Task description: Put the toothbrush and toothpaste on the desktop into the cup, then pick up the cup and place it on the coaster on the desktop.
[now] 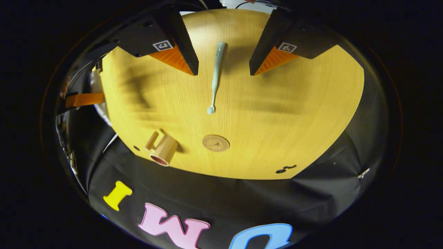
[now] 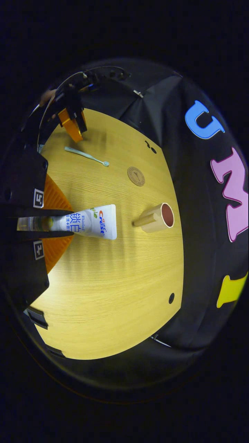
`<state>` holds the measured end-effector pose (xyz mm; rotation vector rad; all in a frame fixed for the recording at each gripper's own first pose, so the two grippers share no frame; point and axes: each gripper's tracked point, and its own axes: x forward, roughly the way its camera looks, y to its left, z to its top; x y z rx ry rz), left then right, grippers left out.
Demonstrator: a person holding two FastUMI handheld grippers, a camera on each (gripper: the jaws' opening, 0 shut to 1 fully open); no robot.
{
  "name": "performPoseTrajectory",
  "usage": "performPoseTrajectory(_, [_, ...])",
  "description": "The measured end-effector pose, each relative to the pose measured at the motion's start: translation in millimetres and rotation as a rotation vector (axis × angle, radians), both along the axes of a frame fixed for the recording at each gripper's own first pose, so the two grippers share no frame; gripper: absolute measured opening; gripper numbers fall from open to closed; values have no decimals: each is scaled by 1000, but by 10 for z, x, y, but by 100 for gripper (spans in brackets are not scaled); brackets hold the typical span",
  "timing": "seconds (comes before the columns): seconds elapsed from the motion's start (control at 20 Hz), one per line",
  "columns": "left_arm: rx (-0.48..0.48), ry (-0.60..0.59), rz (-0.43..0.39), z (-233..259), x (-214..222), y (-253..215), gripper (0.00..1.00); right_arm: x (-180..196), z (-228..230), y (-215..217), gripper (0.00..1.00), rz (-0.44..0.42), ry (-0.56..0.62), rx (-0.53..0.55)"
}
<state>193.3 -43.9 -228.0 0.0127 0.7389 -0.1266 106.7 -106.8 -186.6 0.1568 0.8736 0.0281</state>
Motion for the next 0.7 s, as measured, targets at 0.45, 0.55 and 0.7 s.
performPoseTrajectory(0.45, [129,166,-30,-368,329,-114,81,-80,-142,-220,19,-50,22,65])
performPoseTrajectory(0.55, [162,181,-44,-396,405,-128,79,-65,-132,-258,19,-47,13,66])
performPoseTrajectory(0.7, [179,234,-73,-413,407,-157,76,-55,-140,-259,19,-34,11,63])
